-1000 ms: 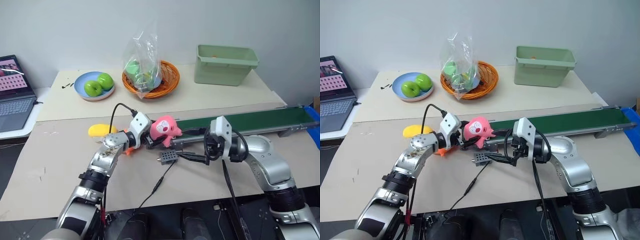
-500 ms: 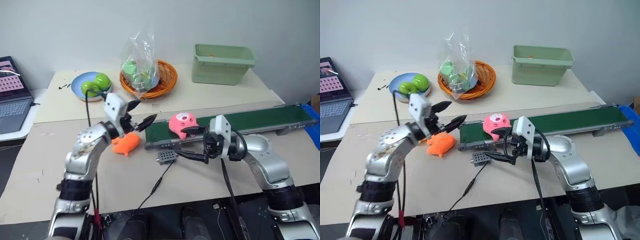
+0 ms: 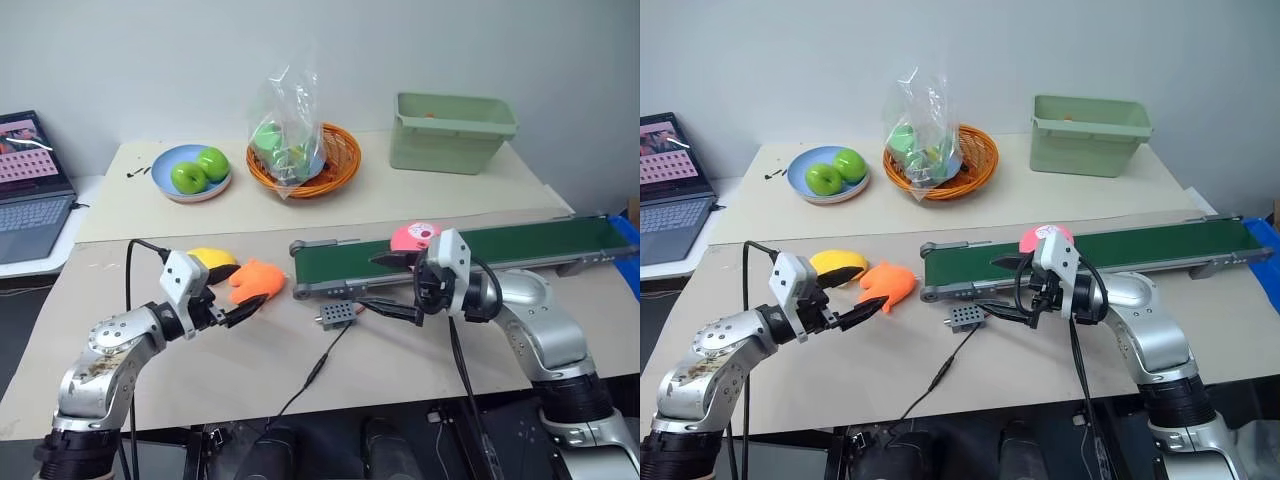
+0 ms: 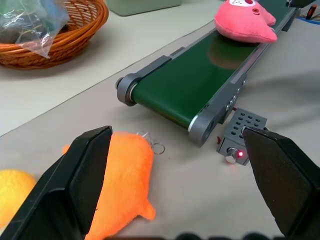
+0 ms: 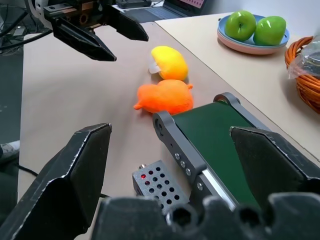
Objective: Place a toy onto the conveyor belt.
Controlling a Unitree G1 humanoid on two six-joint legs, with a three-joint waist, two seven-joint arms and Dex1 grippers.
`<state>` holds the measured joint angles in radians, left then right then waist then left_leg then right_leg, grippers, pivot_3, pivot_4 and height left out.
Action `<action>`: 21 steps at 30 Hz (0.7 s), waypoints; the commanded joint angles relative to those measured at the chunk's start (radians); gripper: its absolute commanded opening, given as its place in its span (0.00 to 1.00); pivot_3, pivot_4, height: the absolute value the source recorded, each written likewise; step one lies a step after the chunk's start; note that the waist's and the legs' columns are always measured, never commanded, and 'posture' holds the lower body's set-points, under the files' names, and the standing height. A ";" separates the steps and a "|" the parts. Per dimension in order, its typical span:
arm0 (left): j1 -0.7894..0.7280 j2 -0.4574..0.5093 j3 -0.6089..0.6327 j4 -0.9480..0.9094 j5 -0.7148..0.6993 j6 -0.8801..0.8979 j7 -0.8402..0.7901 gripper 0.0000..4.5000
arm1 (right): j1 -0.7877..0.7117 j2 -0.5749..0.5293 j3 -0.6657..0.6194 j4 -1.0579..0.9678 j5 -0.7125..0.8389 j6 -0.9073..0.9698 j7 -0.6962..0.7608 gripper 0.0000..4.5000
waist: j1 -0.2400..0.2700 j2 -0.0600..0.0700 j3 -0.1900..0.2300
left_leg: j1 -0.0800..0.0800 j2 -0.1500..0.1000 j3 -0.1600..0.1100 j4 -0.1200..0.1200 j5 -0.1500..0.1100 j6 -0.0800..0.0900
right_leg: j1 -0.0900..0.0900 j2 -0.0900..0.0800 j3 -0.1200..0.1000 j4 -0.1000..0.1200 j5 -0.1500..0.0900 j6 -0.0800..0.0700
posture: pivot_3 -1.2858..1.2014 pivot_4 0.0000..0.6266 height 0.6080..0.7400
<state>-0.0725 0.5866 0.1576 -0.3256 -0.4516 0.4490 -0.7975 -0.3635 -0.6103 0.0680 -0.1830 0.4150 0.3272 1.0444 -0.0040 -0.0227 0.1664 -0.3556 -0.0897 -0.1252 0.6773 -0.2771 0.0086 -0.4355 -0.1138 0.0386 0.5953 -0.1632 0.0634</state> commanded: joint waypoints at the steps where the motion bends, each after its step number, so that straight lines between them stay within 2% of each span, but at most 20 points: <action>1: 0.006 -0.006 -0.006 -0.050 -0.012 -0.037 -0.005 0.98 | -0.019 -0.004 -0.018 -0.009 0.011 -0.007 0.004 1.00 | -0.001 0.000 0.000 | 0.000 0.000 0.000 0.000 0.000 0.000 | 0.000 0.000 0.000 0.000 0.000 0.000 | 0.52 0.24 1.00; 21: -0.019 -0.003 -0.016 -0.045 -0.027 -0.054 -0.015 0.98 | -0.030 0.005 -0.014 -0.006 0.006 -0.013 -0.002 1.00 | -0.009 0.000 0.000 | 0.001 0.002 0.003 0.000 -0.001 0.000 | -0.001 0.001 0.002 0.000 0.000 -0.001 | 0.52 0.24 1.00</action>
<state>-0.0775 0.5800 0.1382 -0.3444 -0.4703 0.4162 -0.8101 -0.3762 -0.6064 0.0683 -0.1659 0.4143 0.3277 1.0428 -0.0131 -0.0227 0.1664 -0.3547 -0.0883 -0.1223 0.6772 -0.2779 0.0084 -0.4361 -0.1124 0.0410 0.5954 -0.1628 0.0623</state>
